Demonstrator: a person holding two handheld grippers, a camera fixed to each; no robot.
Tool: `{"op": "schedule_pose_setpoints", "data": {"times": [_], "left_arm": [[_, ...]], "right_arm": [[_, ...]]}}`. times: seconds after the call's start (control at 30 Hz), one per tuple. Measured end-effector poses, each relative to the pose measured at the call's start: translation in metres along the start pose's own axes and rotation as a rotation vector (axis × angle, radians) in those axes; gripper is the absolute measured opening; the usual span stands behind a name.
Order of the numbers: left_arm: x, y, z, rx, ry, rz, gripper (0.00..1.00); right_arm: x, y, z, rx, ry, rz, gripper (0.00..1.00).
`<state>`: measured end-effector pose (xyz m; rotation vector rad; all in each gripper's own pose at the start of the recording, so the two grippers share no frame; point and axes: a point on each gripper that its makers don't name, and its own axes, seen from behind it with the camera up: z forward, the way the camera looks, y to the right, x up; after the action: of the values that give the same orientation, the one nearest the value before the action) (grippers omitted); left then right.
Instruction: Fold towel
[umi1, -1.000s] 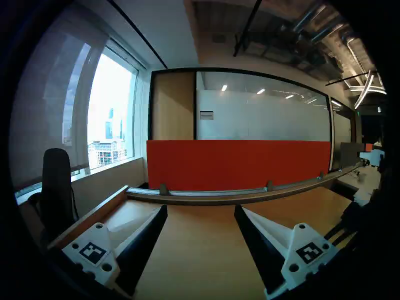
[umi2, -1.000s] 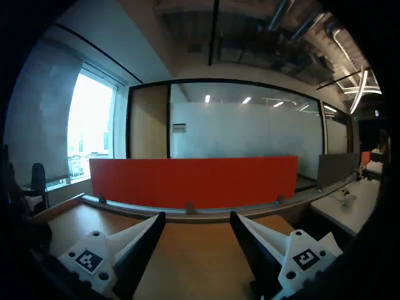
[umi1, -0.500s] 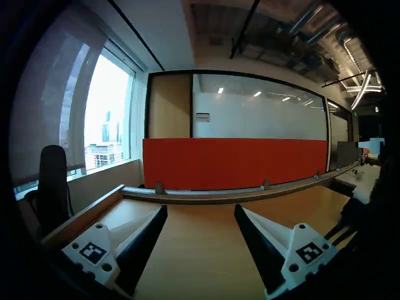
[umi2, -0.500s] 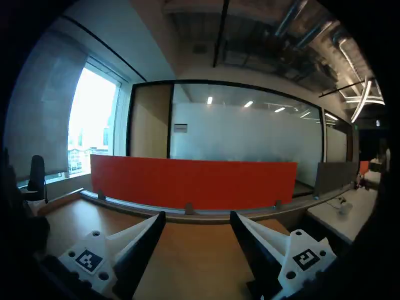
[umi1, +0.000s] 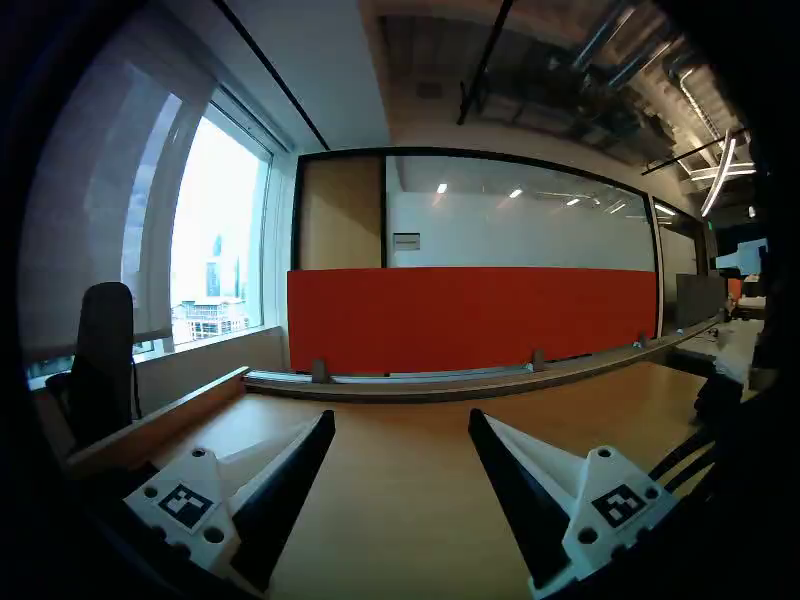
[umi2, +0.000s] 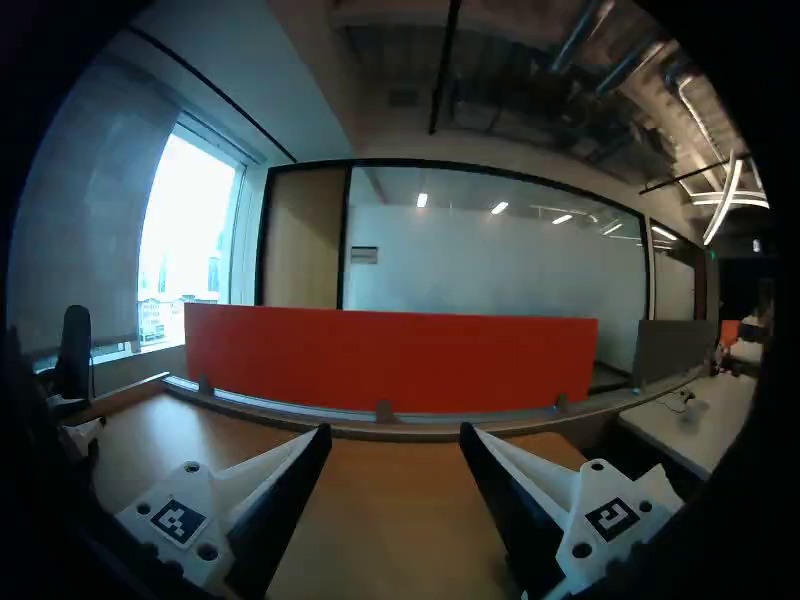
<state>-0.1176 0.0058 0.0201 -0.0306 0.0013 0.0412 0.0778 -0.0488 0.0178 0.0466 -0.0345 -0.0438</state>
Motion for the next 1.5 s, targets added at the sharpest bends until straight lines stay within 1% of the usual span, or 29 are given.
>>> {"op": "schedule_pose_setpoints", "data": {"times": [0.2, 0.33, 0.57, 0.8, 0.97, 1.17, 1.3, 1.5], "left_arm": [[-0.024, -0.003, -0.001, 0.011, 0.008, -0.011, 1.00], [-0.039, -0.002, -0.002, 0.009, 0.015, -0.022, 1.00], [-0.058, -0.002, -0.004, 0.010, 0.027, -0.024, 1.00], [-0.070, -0.005, -0.007, 0.021, 0.033, -0.033, 0.99], [-0.079, -0.004, -0.008, 0.021, 0.027, -0.036, 1.00], [-0.085, -0.003, -0.006, 0.028, 0.020, -0.026, 1.00], [-0.088, -0.004, -0.005, 0.029, 0.015, -0.029, 1.00], [-0.090, -0.003, -0.004, 0.026, 0.005, -0.010, 1.00]], "right_arm": [[-0.012, 0.000, 0.002, -0.006, 0.005, -0.005, 0.99], [-0.021, -0.004, 0.004, 0.001, 0.009, -0.008, 0.99], [-0.033, -0.008, 0.007, 0.007, 0.021, -0.013, 0.99], [-0.045, -0.006, 0.009, 0.003, 0.014, -0.008, 0.99], [-0.049, -0.006, 0.009, 0.005, 0.012, -0.008, 0.99], [-0.051, -0.002, 0.007, -0.002, 0.013, -0.007, 0.99], [-0.051, 0.000, 0.005, -0.006, 0.011, -0.013, 0.99], [-0.051, 0.004, 0.003, -0.014, 0.008, -0.019, 0.99]]}}
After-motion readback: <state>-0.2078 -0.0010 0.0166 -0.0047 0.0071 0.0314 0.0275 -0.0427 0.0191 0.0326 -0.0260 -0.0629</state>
